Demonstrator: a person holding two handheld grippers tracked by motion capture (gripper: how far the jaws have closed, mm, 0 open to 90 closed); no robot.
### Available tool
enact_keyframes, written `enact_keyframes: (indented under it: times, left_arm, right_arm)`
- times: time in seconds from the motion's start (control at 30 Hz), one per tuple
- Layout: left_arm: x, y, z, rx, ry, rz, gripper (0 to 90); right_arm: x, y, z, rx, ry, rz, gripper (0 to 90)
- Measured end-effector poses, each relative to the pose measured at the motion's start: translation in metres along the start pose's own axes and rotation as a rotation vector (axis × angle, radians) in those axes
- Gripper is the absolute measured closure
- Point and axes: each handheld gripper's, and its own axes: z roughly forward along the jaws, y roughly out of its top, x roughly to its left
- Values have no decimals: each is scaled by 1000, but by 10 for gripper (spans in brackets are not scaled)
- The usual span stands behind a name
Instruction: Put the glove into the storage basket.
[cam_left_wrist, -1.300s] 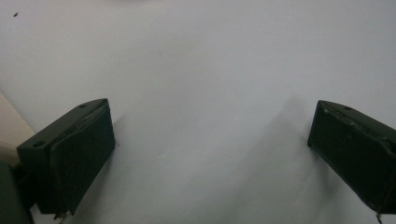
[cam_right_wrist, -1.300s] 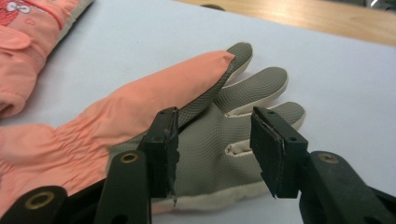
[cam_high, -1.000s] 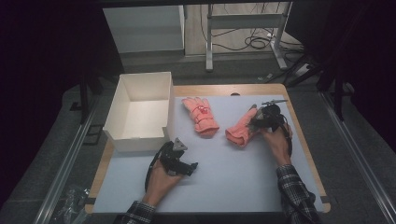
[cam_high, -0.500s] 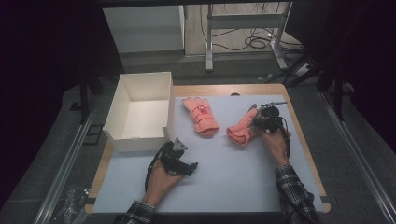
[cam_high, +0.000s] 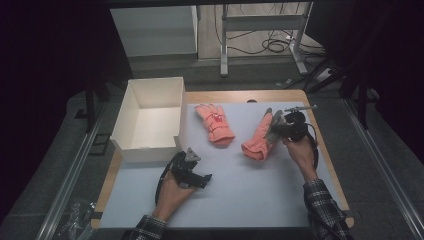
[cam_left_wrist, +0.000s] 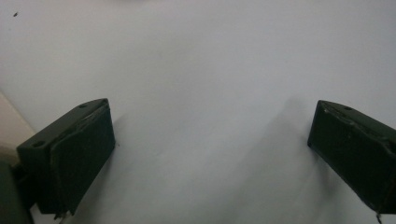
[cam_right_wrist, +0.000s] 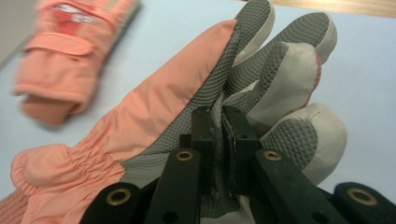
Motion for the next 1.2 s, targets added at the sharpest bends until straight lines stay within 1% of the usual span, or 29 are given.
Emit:
enact_keyframes:
  times: [0.13, 0.2, 0.3, 0.37, 0.5, 0.53, 0.7, 0.8, 0.9, 1.0, 1.07, 1.13, 1.17, 1.2]
  left_arm:
    - [0, 0, 0, 0, 0, -1, 8]
    - [0, 0, 0, 0, 0, -1, 8]
    - [0, 0, 0, -1, 0, 0, 8]
    - [0, 0, 0, 0, 1, 5, 8]
    - [0, 0, 0, -2, 3, 3, 8]
    - [0, 0, 0, -2, 1, -2, 8]
    - [0, 0, 0, -2, 2, 3, 8]
    - [0, 0, 0, -1, 0, 0, 8]
    - [0, 0, 0, 0, 1, 1, 8]
    - [0, 0, 0, -2, 2, 5, 8]
    - [0, 0, 0, 0, 1, 5, 8]
    - [0, 0, 0, -1, 0, -1, 8]
    - [0, 0, 0, -1, 0, 0, 8]
    - [0, 0, 0, -1, 0, 0, 8]
  right_arm:
    - [10, -1, -15, -16, 63, -33, 835]
    - [15, -3, -21, -19, 84, -46, 834]
    - [25, -7, -32, -19, 114, -90, 834]
    - [30, -11, -37, -14, 142, -112, 833]
    - [39, -21, -46, 9, 200, -162, 833]
    - [41, -23, -47, 13, 214, -168, 832]
    - [53, -39, -52, 33, 285, -215, 833]
    - [61, -47, -50, 51, 316, -253, 831]
    - [68, -53, -41, 87, 324, -307, 829]
    - [73, -58, -29, 111, 340, -333, 828]
    - [74, -60, -22, 122, 343, -347, 826]
    - [75, -62, -14, 132, 324, -363, 817]
    - [75, -63, -9, 143, 302, -387, 807]
    - [75, -63, -9, 143, 302, -387, 807]
